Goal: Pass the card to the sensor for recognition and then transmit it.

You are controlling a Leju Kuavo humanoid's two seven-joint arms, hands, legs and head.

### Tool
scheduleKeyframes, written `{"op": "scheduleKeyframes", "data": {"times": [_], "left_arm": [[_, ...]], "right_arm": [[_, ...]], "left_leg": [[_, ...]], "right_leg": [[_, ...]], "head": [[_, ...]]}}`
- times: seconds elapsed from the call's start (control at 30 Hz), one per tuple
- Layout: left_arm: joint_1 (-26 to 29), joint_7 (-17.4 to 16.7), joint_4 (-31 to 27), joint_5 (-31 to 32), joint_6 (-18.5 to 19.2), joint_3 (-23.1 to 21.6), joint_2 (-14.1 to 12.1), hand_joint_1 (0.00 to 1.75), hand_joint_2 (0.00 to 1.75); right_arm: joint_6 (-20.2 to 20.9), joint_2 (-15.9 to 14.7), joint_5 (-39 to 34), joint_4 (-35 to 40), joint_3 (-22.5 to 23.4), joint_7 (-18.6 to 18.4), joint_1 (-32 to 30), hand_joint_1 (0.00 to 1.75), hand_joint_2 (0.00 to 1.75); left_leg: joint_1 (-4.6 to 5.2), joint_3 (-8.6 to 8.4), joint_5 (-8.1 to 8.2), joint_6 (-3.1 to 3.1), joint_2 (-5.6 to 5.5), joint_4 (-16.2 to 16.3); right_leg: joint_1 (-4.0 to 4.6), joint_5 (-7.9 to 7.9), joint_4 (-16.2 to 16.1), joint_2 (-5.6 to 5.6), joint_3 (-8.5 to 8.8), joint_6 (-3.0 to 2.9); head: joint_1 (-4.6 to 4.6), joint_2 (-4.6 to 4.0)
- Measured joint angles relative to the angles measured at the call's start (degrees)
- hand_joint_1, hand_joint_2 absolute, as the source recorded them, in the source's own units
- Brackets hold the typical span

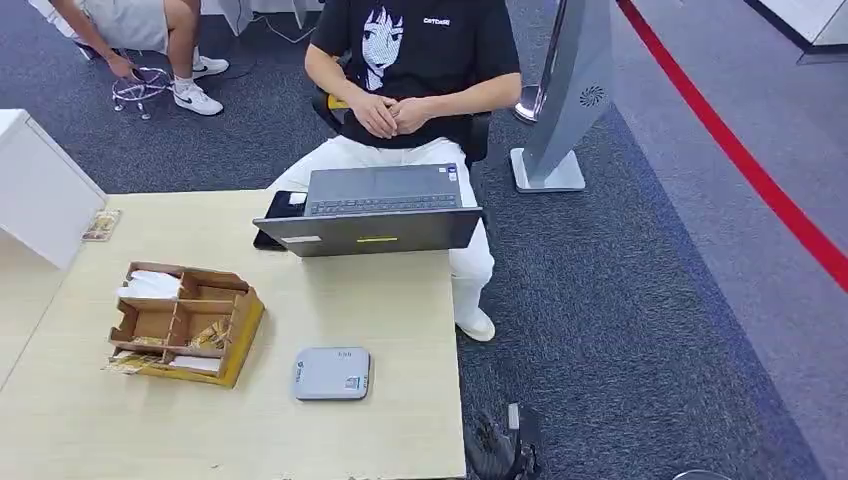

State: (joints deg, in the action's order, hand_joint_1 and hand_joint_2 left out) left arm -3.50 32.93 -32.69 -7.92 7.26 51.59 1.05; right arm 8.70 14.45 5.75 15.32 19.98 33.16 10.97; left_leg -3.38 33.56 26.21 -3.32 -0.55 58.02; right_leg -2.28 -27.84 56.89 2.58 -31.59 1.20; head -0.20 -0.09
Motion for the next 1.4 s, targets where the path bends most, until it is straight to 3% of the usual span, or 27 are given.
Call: {"op": "scheduleKeyframes", "data": {"times": [0.03,0.1,0.13,0.2,0.37,0.4,0.43,0.47,0.5,0.6,0.73,1.2,1.4], "left_arm": [[0.0,-2.7,2.1,-1.8,1.2,1.3,-0.1,1.75,1.75],[0.1,-5.4,5.4,-4.2,2.6,3.7,-0.1,1.75,1.75],[0.1,-7.1,6.8,-5.7,3.4,4.9,0.1,1.75,1.75],[0.0,-10.8,9.3,-8.9,4.6,7.4,0.3,1.75,1.75],[-0.6,-17.6,14.1,-11.7,0.7,12.9,1.7,1.75,1.75],[-0.7,-17.8,14.6,-11.7,0.4,13.4,1.9,0.93,1.75],[-0.7,-18.3,15.2,-11.7,0.0,14.1,2.2,0.0,1.75],[-0.8,-19.0,15.6,-11.4,-0.8,14.4,2.4,0.0,1.75],[-0.8,-19.7,15.9,-10.9,-1.5,14.5,2.5,0.0,1.75],[-0.8,-20.8,16.7,-8.9,-4.4,14.6,2.9,0.0,1.75],[-0.2,-21.9,16.8,-7.2,-5.1,11.1,3.0,0.0,1.75],[3.7,-25.7,16.6,-1.6,-6.1,-9.1,1.8,0.0,1.75],[6.2,-27.9,15.2,1.2,-6.3,-20.8,1.1,0.0,1.75]], "right_arm": [[0.6,0.0,0.3,0.0,0.0,0.0,-0.1,1.41,1.75],[1.5,0.0,0.6,0.0,0.0,0.0,-0.1,1.66,1.75],[2.0,0.0,0.6,0.0,0.0,0.0,-0.2,1.75,1.75],[2.8,0.0,0.7,0.1,0.0,-0.1,-0.2,1.75,1.75],[3.8,0.0,1.4,0.3,0.0,-0.3,-0.1,1.75,1.75],[3.8,0.0,1.5,0.3,0.0,-0.3,-0.1,1.75,1.75],[3.9,0.0,1.5,0.4,0.0,-0.3,-0.1,1.62,1.75],[4.0,0.0,1.5,0.5,0.0,-0.3,-0.1,0.3,1.75],[4.2,0.0,1.5,0.5,0.0,-0.3,-0.1,0.0,1.75],[5.6,-0.1,1.5,0.7,-0.1,-0.1,-0.6,0.0,1.75],[6.1,-1.0,1.2,1.1,-1.7,-2.4,-1.9,0.0,1.75],[0.9,-4.5,-1.2,2.2,-8.5,-13.8,-8.1,0.0,1.75],[-2.1,-7.3,-2.7,3.5,-11.6,-19.7,-11.8,0.0,1.75]], "left_leg": [[0.0,-0.02,0.0,0.0,0.02,0.0],[0.0,-0.06,0.0,-0.01,0.06,0.0],[-0.01,-0.05,0.0,-0.01,0.05,0.0],[-0.02,-0.05,0.01,-0.01,0.05,0.0],[-0.05,-0.12,0.04,-0.07,0.17,0.0],[-0.06,-0.11,0.04,-0.07,0.18,0.0],[-0.07,-0.12,0.04,-0.07,0.18,0.0],[-0.07,-0.13,0.04,-0.07,0.2,0.0],[-0.07,-0.13,0.04,-0.07,0.22,0.0],[-0.11,-0.21,0.07,-0.12,0.42,0.0],[-0.12,-0.25,0.13,-0.16,0.51,0.0],[0.09,-0.07,0.17,0.0,-0.06,0.0],[0.21,-0.09,0.24,0.09,-0.18,0.0]], "right_leg": [[0.0,0.0,0.0,0.04,-0.01,0.0],[0.01,0.0,0.0,0.09,-0.05,0.0],[0.01,0.0,0.0,0.08,-0.06,0.0],[0.01,0.0,0.0,0.08,-0.06,0.0],[0.03,0.01,0.0,0.19,-0.08,-0.02],[0.04,0.01,0.0,0.19,-0.08,-0.02],[0.05,0.01,0.0,0.21,-0.08,-0.02],[0.05,0.01,0.0,0.23,-0.08,-0.03],[0.06,0.02,0.0,0.26,-0.09,-0.03],[0.08,0.06,0.0,0.47,-0.15,-0.1],[0.09,0.04,0.0,0.52,-0.13,-0.11],[-0.1,-0.11,0.0,-0.08,0.03,0.1],[-0.21,-0.21,-0.1,-0.2,0.13,0.26]], "head": [[0.02,0.0],[-0.04,0.0],[-0.04,0.0],[0.0,0.0],[-0.02,0.0],[-0.02,0.0],[-0.02,0.0],[-0.02,0.0],[-0.04,0.0],[-0.04,0.0],[-0.07,0.0],[-0.07,0.0],[-0.11,0.0]]}}
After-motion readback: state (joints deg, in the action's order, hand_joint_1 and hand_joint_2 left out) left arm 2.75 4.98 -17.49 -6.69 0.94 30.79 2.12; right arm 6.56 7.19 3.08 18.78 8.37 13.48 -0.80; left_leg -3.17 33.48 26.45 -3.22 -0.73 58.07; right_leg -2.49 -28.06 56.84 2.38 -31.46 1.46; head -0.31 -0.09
